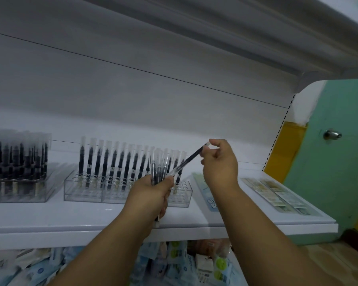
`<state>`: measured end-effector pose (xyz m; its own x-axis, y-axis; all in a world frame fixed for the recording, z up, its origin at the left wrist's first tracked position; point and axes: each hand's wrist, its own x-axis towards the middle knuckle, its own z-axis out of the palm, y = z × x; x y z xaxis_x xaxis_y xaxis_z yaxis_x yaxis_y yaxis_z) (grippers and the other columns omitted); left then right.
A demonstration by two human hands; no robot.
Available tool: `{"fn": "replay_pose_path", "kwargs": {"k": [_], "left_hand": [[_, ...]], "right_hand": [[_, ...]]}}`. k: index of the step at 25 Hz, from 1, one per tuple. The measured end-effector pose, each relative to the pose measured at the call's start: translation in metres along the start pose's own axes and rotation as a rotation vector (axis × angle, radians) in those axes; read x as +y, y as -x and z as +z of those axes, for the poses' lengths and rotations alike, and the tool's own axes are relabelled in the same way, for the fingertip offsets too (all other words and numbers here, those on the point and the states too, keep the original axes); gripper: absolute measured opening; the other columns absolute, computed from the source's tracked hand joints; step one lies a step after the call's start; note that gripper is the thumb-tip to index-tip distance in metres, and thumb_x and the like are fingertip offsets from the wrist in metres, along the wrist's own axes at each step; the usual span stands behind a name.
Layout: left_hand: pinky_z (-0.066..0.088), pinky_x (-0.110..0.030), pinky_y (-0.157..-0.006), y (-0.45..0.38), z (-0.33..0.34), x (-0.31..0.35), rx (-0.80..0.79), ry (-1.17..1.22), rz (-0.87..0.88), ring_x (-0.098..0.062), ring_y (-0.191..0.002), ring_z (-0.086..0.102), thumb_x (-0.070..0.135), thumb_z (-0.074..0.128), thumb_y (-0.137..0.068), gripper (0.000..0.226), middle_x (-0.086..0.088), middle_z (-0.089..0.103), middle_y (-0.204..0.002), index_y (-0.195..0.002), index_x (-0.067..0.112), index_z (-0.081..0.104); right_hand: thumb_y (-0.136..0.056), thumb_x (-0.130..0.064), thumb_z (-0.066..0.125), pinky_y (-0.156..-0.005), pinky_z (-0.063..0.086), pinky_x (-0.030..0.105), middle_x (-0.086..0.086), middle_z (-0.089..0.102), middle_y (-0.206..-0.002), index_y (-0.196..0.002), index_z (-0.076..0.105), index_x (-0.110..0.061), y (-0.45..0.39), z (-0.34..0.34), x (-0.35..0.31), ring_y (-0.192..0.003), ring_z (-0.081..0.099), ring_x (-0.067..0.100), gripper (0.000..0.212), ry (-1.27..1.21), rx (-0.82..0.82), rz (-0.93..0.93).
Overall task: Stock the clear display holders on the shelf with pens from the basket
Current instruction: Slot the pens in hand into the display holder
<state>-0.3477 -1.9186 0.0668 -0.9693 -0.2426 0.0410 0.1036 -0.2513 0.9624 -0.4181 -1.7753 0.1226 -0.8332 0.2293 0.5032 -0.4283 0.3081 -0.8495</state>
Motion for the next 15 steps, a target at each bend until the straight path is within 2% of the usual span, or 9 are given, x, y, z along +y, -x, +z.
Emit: {"fn": "replay_pose_path", "kwargs": {"k": [1,3,5,7,10,13,15], "left_hand": [[0.028,-0.026,-0.042,-0.001,0.001,0.001,0.023,0.012,0.006,-0.018,-0.040,0.033,0.021,0.065,-0.091,0.022,-0.009,0.047,-0.056,-0.082,0.005,0.054],[0.028,-0.028,-0.044,-0.002,0.002,0.003,0.053,0.022,0.003,-0.018,-0.041,0.033,0.020,0.064,-0.091,0.020,-0.008,0.047,-0.057,-0.082,0.005,0.054],[0.028,-0.028,-0.044,-0.001,0.003,0.003,0.066,0.037,-0.005,-0.018,-0.041,0.032,0.019,0.063,-0.091,0.017,-0.008,0.046,-0.057,-0.087,0.006,0.054],[0.027,-0.028,-0.044,0.000,0.004,0.004,0.084,0.069,-0.009,-0.017,-0.041,0.032,0.018,0.062,-0.091,0.014,-0.006,0.046,-0.056,-0.092,0.007,0.053],[0.028,-0.027,-0.043,-0.001,0.004,0.009,0.105,0.084,0.030,-0.017,-0.041,0.032,0.018,0.061,-0.092,0.020,-0.006,0.044,-0.055,-0.079,0.008,0.049],[0.030,-0.027,-0.042,-0.003,0.003,0.012,0.107,0.082,0.077,-0.017,-0.041,0.033,0.020,0.062,-0.093,0.026,-0.007,0.045,-0.055,-0.073,0.010,0.048],[0.031,-0.027,-0.041,-0.002,0.004,0.012,0.070,0.094,0.076,-0.017,-0.040,0.034,0.028,0.063,-0.093,0.028,-0.006,0.047,-0.054,-0.077,0.008,0.053]], "right_hand": [[-0.098,-0.015,0.054,-0.071,0.054,0.031,0.006,0.070,-0.089,-0.106,0.053,-0.028,0.002,0.001,0.002,-0.077,0.066,0.016,0.016,0.017,-0.045,0.024],[-0.098,-0.012,0.052,-0.067,0.054,0.028,0.006,0.071,-0.092,-0.113,0.053,-0.023,0.003,0.003,0.004,-0.075,0.066,0.014,0.019,-0.152,-0.105,0.188],[-0.099,-0.019,0.052,-0.065,0.053,0.030,0.004,0.072,-0.090,-0.117,0.050,-0.026,0.006,0.006,0.006,-0.072,0.066,0.014,0.019,-0.248,-0.114,0.277],[-0.102,-0.030,0.046,-0.065,0.051,0.032,0.000,0.069,-0.085,-0.117,0.048,-0.030,0.011,0.008,0.010,-0.070,0.066,0.015,0.015,0.038,-0.119,0.089],[-0.105,-0.034,0.032,-0.060,0.041,0.032,-0.003,0.060,-0.080,-0.105,0.054,-0.022,0.024,0.011,0.014,-0.073,0.058,0.021,0.025,0.662,-0.194,-0.377],[-0.101,-0.028,0.041,-0.066,0.041,0.032,0.004,0.061,-0.099,-0.121,0.059,-0.017,0.028,0.013,0.015,-0.087,0.058,0.025,0.029,0.836,-0.222,-0.554],[-0.100,-0.032,0.046,-0.066,0.042,0.031,0.004,0.058,-0.100,-0.119,0.062,-0.018,0.026,0.013,0.021,-0.086,0.056,0.022,0.028,0.851,-0.230,-0.557]]}}
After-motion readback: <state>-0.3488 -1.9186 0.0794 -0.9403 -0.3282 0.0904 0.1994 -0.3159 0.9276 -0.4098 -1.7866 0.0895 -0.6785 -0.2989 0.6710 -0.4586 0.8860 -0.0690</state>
